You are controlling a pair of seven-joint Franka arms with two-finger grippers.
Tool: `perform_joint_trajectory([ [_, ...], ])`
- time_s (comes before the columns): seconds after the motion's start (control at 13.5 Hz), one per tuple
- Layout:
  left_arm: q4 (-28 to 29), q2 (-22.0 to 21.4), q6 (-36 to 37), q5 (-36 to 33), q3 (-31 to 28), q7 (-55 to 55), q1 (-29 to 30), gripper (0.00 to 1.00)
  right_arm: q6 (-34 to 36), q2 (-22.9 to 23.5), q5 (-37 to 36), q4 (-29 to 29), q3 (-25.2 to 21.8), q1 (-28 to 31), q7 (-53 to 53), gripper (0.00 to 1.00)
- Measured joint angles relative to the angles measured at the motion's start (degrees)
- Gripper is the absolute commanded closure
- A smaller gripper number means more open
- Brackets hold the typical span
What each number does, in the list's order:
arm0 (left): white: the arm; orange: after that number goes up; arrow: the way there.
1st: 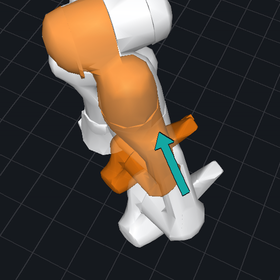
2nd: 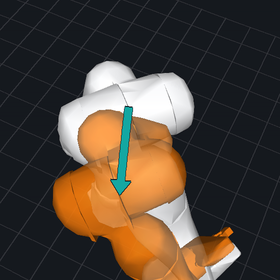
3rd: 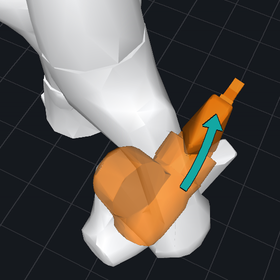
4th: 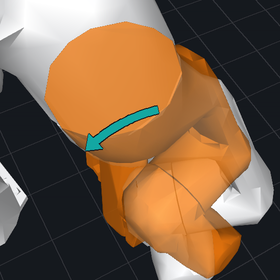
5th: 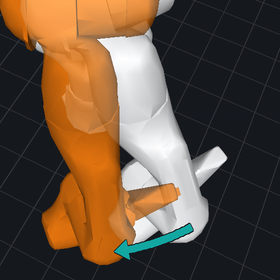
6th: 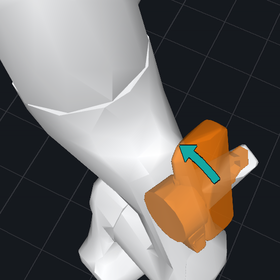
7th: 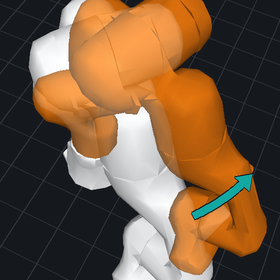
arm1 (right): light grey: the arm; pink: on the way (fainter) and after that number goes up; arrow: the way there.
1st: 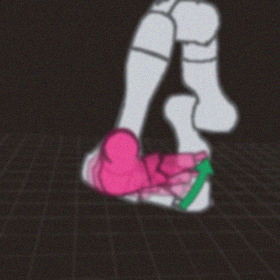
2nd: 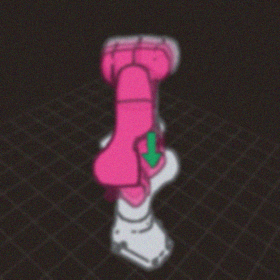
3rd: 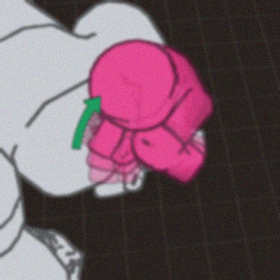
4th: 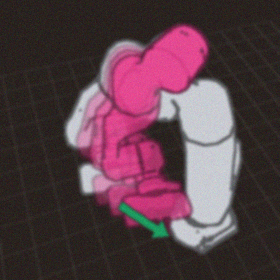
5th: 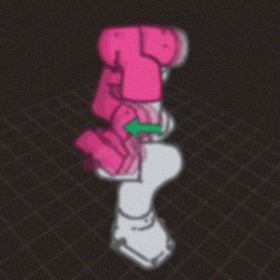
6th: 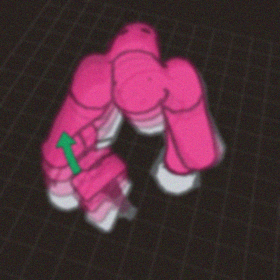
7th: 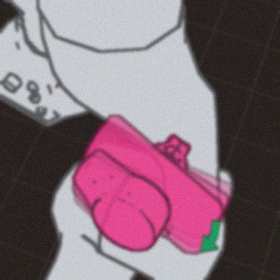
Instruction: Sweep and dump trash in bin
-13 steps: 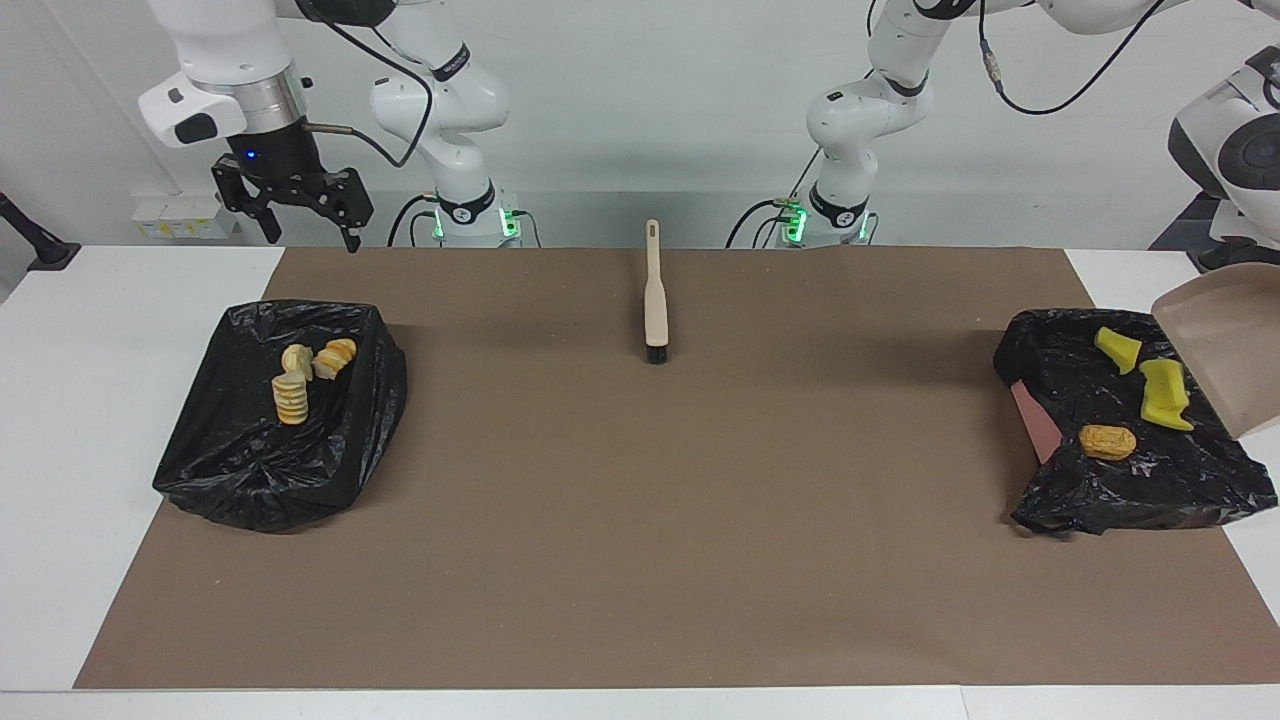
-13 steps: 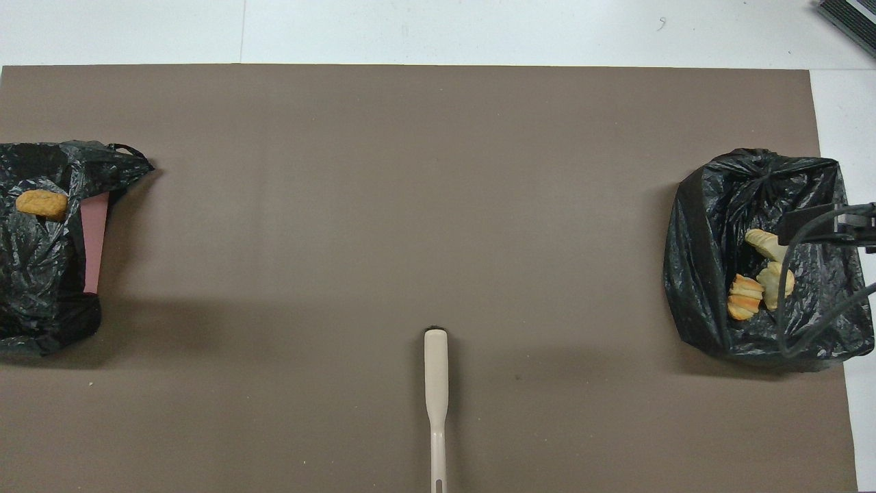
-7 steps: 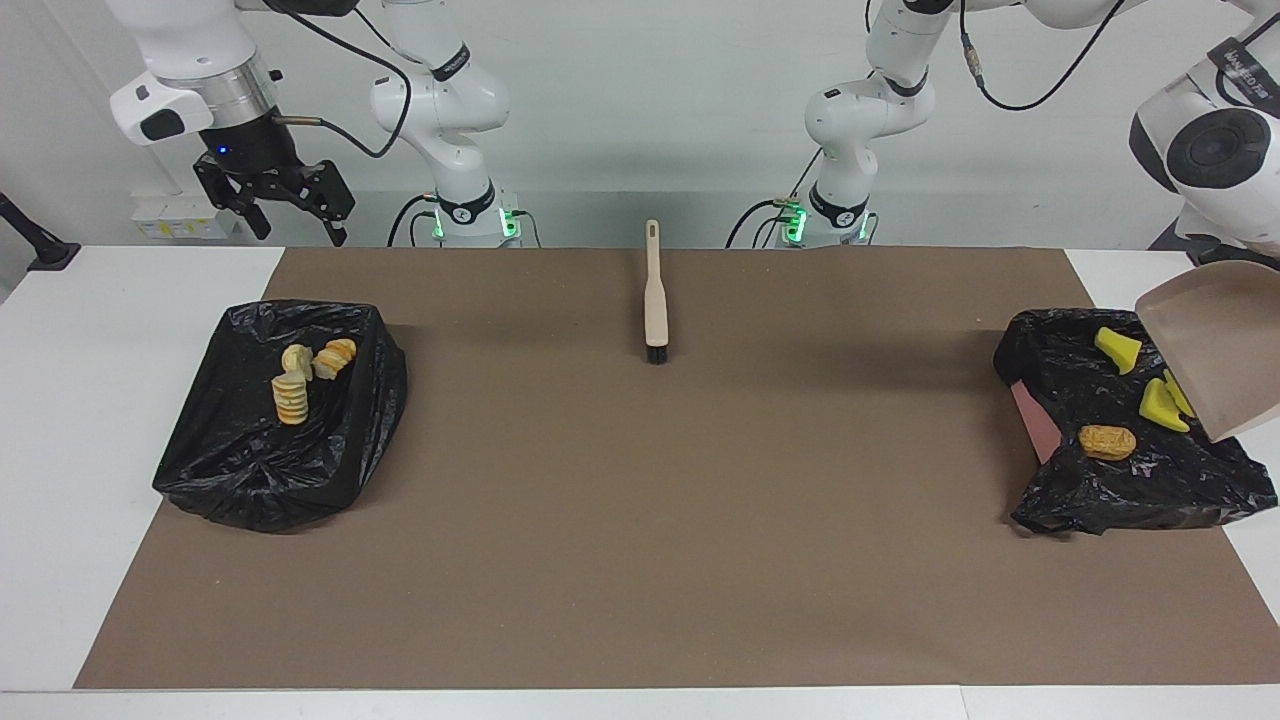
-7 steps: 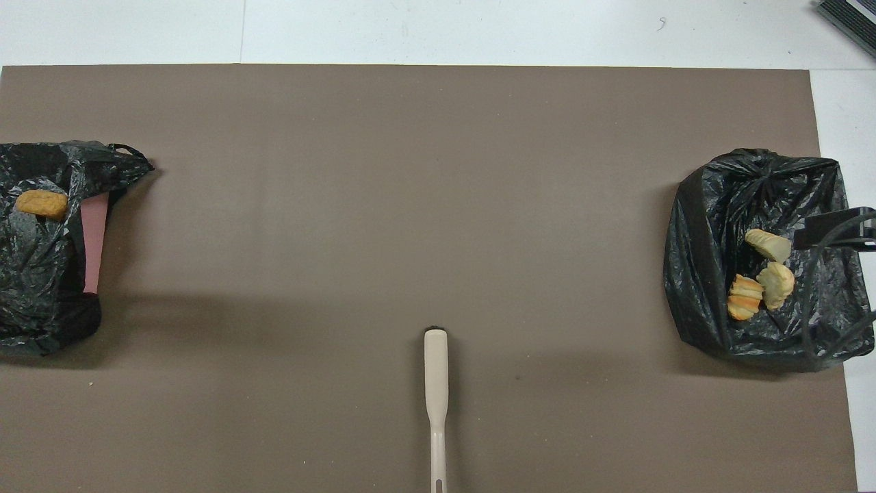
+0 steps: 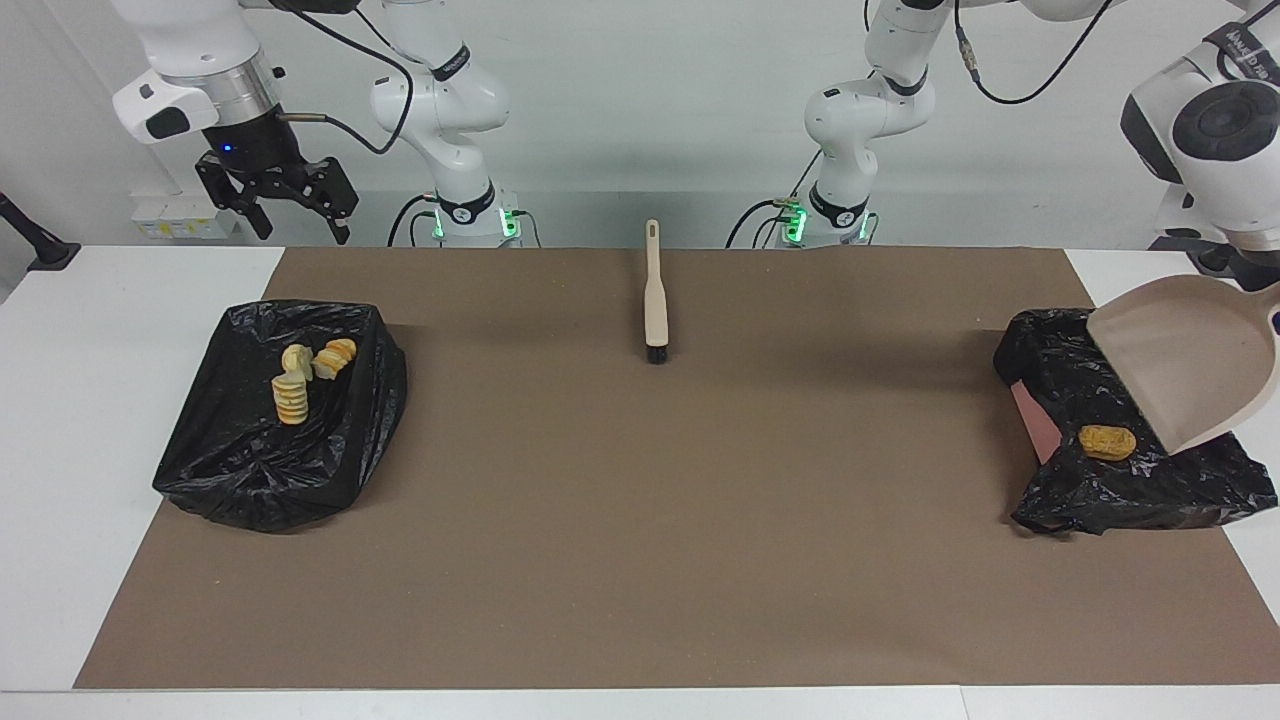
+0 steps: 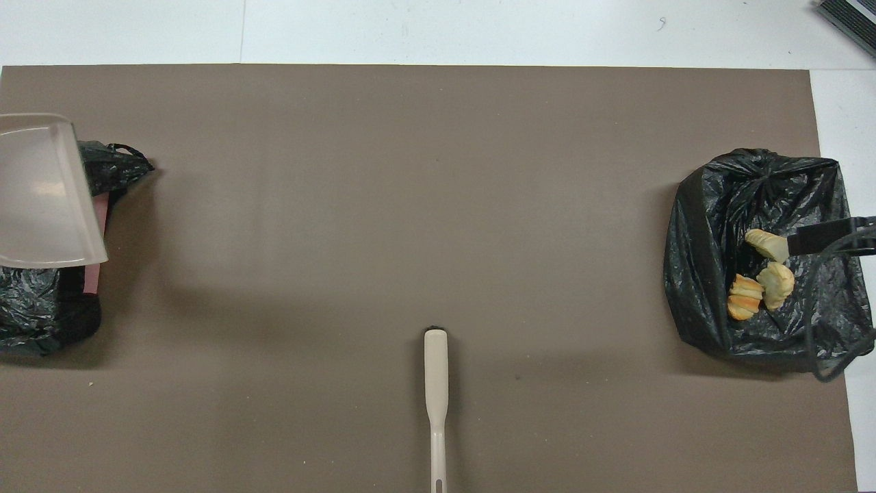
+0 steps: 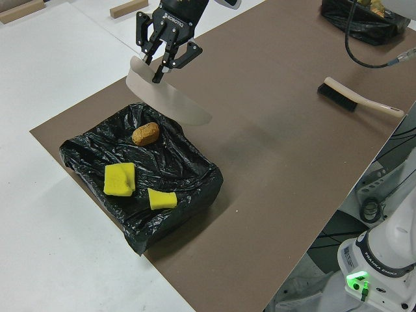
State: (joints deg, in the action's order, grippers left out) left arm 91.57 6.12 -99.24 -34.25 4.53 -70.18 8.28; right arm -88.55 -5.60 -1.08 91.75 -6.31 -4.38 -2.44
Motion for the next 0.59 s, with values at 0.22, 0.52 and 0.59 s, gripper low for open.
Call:
perform_joint_trajectory([
  [0.22,0.3,0.0,2.3,9.6,0.2,11.2,-2.0,1.00,-0.7,0.0,0.0,0.0,0.1,0.0,-0.3,0.00],
  [0.52,0.3,0.0,4.9,21.0,0.5,24.6,-6.3,1.00,-0.8,0.0,0.0,0.0,0.5,0.0,-0.3,0.00],
  [0.59,0.3,-0.1,5.6,23.9,0.6,29.3,-7.7,1.00,-0.8,0.0,0.0,0.0,0.5,0.0,-0.3,0.00],
])
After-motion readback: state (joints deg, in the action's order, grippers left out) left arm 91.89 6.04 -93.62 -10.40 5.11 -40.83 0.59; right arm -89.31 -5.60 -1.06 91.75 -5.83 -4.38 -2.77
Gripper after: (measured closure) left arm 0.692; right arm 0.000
